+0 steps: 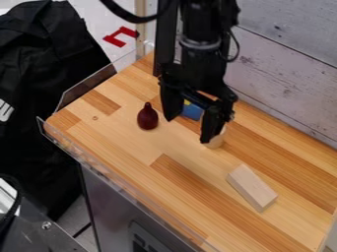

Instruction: Remove the clynder on top of the table and put it on top of the triangle

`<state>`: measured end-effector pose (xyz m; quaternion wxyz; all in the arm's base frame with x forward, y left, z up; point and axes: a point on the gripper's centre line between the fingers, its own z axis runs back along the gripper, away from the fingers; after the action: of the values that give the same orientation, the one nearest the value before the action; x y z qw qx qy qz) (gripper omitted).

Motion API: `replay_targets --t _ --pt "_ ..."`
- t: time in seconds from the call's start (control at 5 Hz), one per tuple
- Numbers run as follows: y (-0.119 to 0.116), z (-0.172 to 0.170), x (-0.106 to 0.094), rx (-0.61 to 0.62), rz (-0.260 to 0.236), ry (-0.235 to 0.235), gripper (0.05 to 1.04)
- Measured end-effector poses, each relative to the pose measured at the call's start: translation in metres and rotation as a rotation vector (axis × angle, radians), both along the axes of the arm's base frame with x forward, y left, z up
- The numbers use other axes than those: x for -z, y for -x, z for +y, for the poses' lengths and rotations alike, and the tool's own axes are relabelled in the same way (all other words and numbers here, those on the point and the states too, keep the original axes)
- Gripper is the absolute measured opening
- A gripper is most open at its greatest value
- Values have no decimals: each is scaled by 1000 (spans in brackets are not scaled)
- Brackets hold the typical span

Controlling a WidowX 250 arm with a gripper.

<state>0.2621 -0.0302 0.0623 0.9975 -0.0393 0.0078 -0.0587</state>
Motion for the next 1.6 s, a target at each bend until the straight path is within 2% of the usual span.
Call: replay_targets --t 0.2,0.4,1.0,1.6 --pt "-9 -3 12 -2 31 -5 999" --pt "-20 -6 17 3 41 -50 999" --pt "-35 -12 39 -14 36 -28 999" --pt "-42 -10 48 -66 29 -26 999"
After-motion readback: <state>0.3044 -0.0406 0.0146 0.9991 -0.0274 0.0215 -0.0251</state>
